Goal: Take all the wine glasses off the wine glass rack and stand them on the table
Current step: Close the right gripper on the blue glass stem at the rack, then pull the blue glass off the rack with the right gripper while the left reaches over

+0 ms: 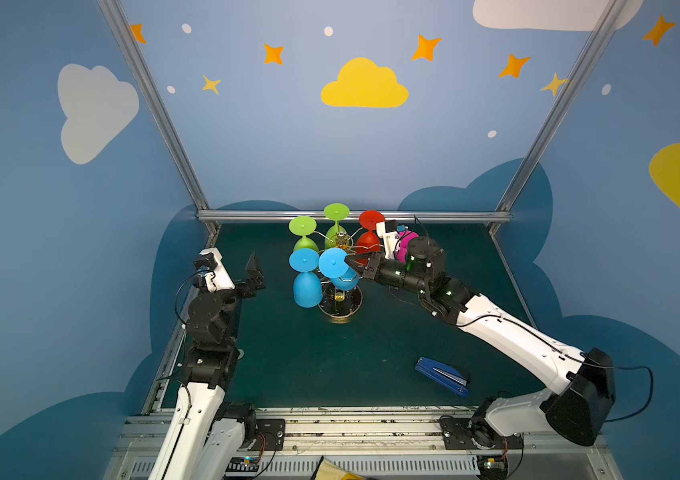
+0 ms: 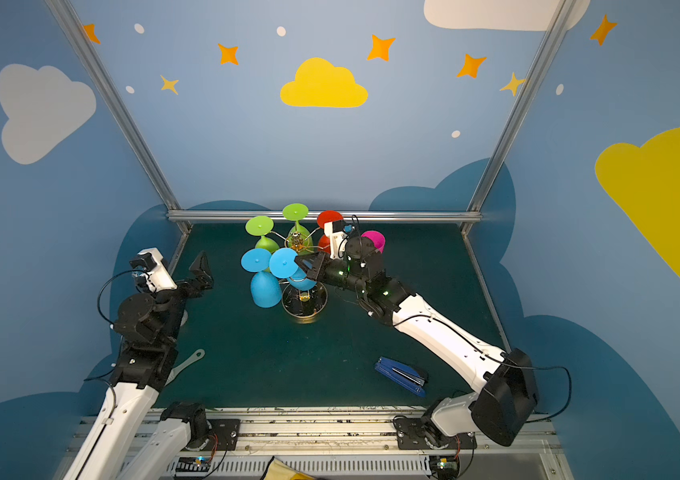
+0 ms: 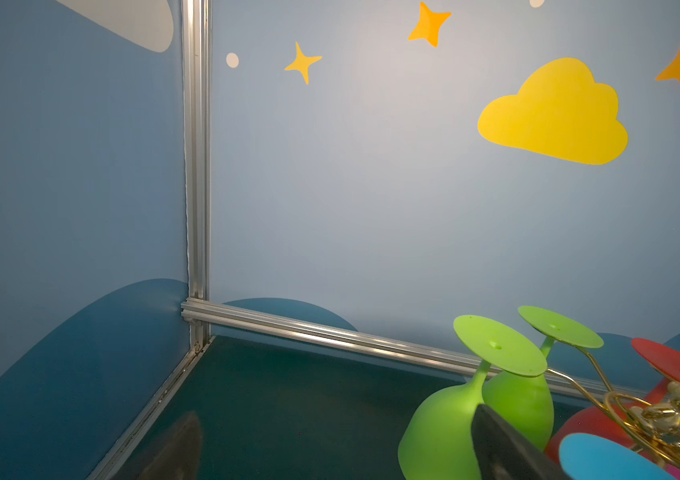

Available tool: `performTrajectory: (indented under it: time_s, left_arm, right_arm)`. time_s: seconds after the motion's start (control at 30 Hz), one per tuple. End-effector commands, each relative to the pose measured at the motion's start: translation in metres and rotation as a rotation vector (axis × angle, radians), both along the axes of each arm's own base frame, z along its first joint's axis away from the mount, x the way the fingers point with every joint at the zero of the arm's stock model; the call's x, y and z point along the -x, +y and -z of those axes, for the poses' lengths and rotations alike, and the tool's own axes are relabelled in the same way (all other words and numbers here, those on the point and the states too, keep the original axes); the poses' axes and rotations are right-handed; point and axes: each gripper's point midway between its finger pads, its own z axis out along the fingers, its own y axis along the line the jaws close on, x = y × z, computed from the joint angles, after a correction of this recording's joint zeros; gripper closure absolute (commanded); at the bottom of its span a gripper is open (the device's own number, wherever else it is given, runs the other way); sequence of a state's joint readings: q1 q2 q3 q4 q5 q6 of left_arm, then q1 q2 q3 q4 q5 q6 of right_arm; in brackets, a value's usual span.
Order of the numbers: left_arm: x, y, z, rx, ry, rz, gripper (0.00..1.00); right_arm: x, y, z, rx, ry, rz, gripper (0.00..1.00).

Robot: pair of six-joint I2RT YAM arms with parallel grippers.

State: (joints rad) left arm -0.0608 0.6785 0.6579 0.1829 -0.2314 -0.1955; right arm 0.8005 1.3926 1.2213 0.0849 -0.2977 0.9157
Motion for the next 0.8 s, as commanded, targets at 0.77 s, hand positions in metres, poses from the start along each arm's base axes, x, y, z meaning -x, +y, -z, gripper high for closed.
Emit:
performTrajectory:
  time_s: [0.77]
  left_arm:
    - [0.009, 0.006, -0.017, 0.004, -0.054, -0.018, 0.01]
  right_arm:
    - [0.073, -0.064, 0.01, 0.113, -0.071, 0.011, 1.0]
